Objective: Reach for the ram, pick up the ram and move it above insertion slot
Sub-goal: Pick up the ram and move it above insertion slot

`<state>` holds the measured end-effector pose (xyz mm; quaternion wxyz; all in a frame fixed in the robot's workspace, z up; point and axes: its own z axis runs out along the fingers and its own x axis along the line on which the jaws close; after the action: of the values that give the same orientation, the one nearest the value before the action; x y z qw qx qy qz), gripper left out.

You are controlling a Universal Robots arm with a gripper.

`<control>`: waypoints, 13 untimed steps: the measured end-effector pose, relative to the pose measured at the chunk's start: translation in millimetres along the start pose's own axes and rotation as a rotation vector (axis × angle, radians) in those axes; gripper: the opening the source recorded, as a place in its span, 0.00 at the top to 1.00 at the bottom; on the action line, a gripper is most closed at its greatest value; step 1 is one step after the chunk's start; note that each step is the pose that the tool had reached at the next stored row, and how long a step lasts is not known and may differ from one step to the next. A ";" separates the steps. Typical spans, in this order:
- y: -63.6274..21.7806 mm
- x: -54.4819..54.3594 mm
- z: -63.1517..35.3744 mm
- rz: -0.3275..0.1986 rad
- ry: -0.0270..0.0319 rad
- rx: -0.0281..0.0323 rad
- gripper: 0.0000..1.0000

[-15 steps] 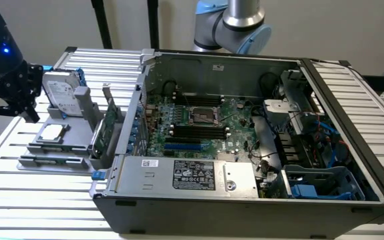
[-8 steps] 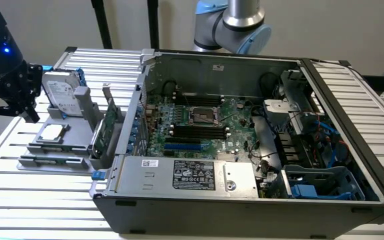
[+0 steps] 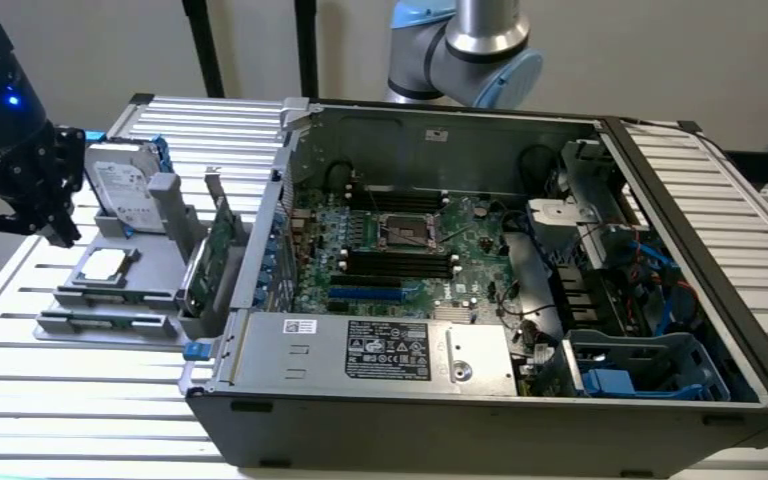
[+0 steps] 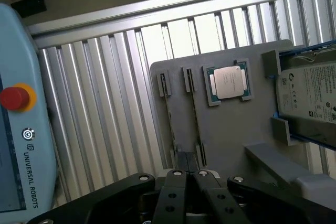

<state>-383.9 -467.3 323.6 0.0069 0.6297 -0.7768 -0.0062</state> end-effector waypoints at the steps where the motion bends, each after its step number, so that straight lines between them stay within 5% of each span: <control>1: 0.0 0.0 0.1 0.000 0.0000 0.0000 0.82; 3: 0.0 0.0 0.6 0.000 -0.0002 0.0002 0.70; 8: 0.1 0.0 7.7 0.000 -0.0001 0.0001 0.58; 13: 0.6 0.1 16.8 -0.004 0.0001 0.0000 0.58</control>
<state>-384.9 -467.3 306.8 0.0069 0.6311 -0.7756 -0.0062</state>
